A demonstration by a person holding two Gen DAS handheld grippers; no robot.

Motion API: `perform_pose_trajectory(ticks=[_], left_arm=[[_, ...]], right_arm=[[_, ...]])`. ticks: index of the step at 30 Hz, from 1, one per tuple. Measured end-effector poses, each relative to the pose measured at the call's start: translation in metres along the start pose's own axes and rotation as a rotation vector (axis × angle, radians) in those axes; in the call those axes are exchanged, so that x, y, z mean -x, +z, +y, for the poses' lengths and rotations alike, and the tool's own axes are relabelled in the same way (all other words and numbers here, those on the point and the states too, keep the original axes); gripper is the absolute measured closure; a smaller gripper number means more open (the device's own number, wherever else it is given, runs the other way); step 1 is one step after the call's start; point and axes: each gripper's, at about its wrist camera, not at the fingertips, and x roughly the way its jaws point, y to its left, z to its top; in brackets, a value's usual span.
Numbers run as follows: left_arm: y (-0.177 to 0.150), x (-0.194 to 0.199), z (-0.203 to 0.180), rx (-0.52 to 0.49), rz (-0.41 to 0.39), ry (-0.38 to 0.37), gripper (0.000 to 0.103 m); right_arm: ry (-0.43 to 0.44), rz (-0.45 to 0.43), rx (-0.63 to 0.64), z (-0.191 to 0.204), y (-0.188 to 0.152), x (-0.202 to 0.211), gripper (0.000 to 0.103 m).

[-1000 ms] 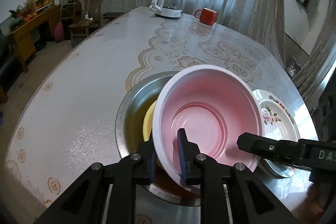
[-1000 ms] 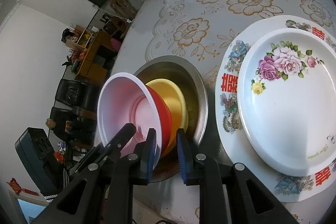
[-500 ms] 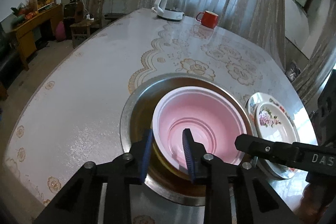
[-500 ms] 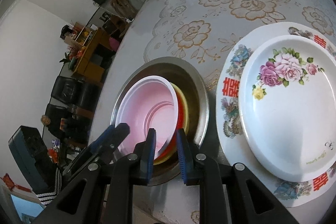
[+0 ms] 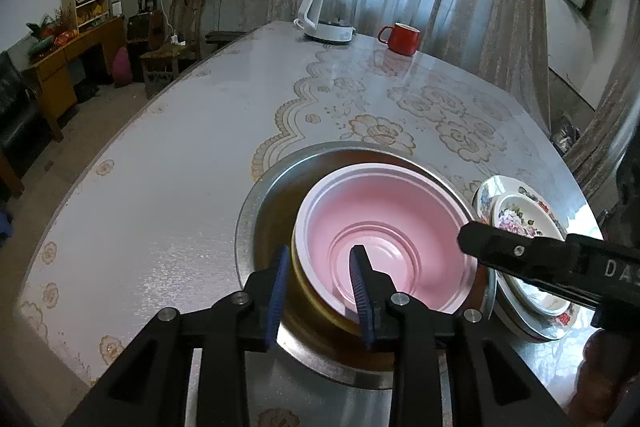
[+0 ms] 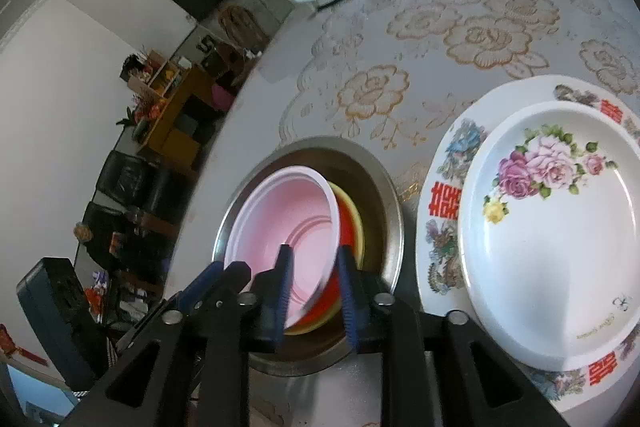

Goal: Organize plates and bowls
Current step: 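Lower the red-and-pink bowl into the yellow bowl and open both grippers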

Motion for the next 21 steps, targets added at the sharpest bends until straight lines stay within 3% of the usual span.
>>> perform_pose_trajectory(ticks=[3,12,17,21], left_arm=[[-0.001,0.003,-0.003,-0.013,-0.012,0.007,0.067],[-0.006,0.016,-0.006,-0.026,-0.039,0.018,0.037],[-0.011,0.029,-0.008,-0.032,-0.071,0.013,0.013],[-0.019,0.042,-0.012,-0.056,-0.097,-0.012,0.005]], right_arm=[[-0.015,-0.028,0.013,0.002,0.000,0.007,0.076],[-0.057,-0.069,0.073,0.012,-0.006,0.023,0.075],[-0.195,-0.152,0.191,0.024,-0.016,0.036,0.068],[-0.272,-0.217,0.279,0.030,-0.027,0.049,0.063]])
